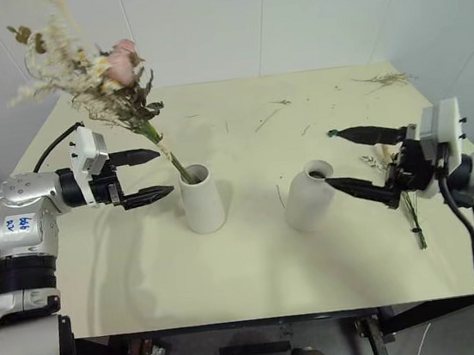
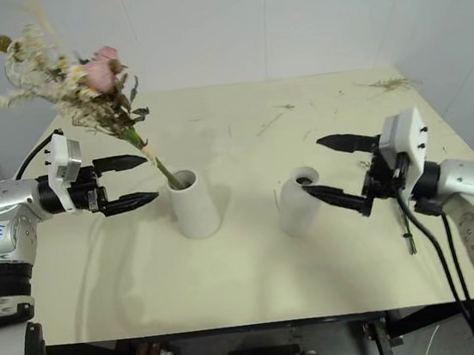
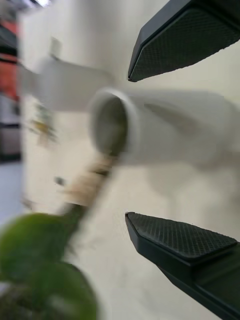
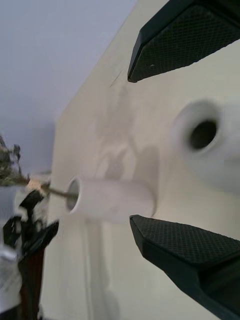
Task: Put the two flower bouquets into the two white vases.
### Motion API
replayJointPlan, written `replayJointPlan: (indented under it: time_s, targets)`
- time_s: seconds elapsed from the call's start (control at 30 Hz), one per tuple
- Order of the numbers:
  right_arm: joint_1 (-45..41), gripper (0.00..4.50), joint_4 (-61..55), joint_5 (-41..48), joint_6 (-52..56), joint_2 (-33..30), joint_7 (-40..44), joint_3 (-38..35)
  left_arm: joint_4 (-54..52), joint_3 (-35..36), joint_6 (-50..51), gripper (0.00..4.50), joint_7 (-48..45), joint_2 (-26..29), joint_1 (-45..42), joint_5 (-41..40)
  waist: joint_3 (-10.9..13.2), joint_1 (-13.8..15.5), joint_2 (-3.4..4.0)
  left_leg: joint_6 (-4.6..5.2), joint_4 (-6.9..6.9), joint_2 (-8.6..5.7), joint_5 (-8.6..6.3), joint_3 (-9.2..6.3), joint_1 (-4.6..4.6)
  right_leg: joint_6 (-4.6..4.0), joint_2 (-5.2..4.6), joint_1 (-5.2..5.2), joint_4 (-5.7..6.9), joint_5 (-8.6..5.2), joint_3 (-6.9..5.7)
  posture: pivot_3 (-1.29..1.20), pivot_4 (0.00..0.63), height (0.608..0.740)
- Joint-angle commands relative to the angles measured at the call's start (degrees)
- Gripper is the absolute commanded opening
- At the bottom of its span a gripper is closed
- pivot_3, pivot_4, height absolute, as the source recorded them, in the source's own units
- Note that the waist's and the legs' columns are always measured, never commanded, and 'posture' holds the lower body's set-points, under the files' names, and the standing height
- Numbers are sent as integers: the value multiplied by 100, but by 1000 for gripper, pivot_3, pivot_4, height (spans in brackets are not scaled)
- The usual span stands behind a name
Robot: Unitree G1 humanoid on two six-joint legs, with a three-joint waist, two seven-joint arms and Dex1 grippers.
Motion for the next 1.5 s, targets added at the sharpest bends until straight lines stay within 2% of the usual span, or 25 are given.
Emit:
replayJointPlan:
  time_s: [0.03, 0.13, 0.33, 0.4, 0.53, 0.7, 0.87, 1.2, 1.33, 1.43, 1.5]
  targets:
    - [-8, 4500, -2, 22, 131, -249, -102, -335, 180, -108, -305, 4466, -486, 158, -358, 126, 0, 6, 0, 0, 0, 0, 0, 0, -1, 0, 0, 0, -1, 0, 0, 0, 150, 740]
    - [29, 4500, 166, -276, 442, -603, -372, -400, 334, -219, -516, 4466, -1112, 326, -451, 165, 0, -1, 1, 2, -7, 0, -1, 1, -2, 0, -1, -1, -6, 0, 0, 0, 150, 740]
    - [-68, 4500, 642, -487, 1545, -1377, -683, -345, 606, -193, -657, 4466, -1545, 442, -680, 56, 0, -18, 1, 2, -25, 3, -1, 2, -3, -9, 0, -12, -8, -6, 0, 0, 150, 740]
    - [-258, 4500, 1032, -690, 2705, -1829, -1091, -112, 452, -161, -488, 4466, -1629, 467, -725, -162, 2, -14, 4, 3, -26, 2, -1, 3, -4, -8, -1, -12, -8, -6, 0, 0, 150, 740]
    - [-512, 4500, 1614, -856, 3955, -2256, -1212, 480, -473, -203, 558, 4466, -1662, 645, -496, -1089, 2, -13, 3, 4, -27, 4, -2, 4, -8, -15, -2, -16, -10, -10, 0, 0, 150, 740]
    - [-669, 4500, 1849, -1166, 4243, -2457, -972, 1218, -1409, -66, 1483, 4466, -1643, 829, -108, -1696, 5, -65, 11, 8, -32, 6, -5, 8, -6, -15, -2, -18, -8, -17, 0, 0, 150, 740]
    - [-1226, 4500, 2345, -1411, 4498, -2250, -673, 1985, -2057, 243, 1838, 4466, -1505, 1010, 501, -2086, 7, -171, 14, 8, -33, 6, -5, 11, -7, -15, -2, -24, -2, -19, 1, 0, 150, 740]
    - [-1929, 4500, 3109, -1621, 4809, -1704, -477, 2361, -2663, 644, 2061, 4466, -1233, 1098, 1171, -2303, 8, -158, 15, 7, -32, 6, -5, 11, -5, -17, -2, -24, -1, -21, 1, 0, 150, 740]
    - [-2011, 4500, 3312, -1959, 4444, -1474, -363, 2819, -2861, 763, 2077, 4466, -1099, 1043, 1428, -2324, 8, -157, 15, 6, -33, 6, -6, 11, -5, -17, -1, -23, -4, -21, 1, 0, 150, 740]
    - [-2012, 3914, 3460, -2138, 4243, -1413, -285, 2959, -2955, 813, 2074, 4500, -1013, 996, 1499, -2333, 8, -158, 15, 6, -31, 6, -6, 12, -5, -17, -1, -24, 0, -21, 1, 0, 150, 740]
    - [-2029, 3254, 3518, -2211, 4169, -1397, -222, 3004, -2985, 839, 2068, 4500, -986, 980, 1533, -2328, 8, -156, 16, 6, -31, 5, -6, 12, -5, -17, -2, -24, 0, -21, 1, 0, 150, 740]
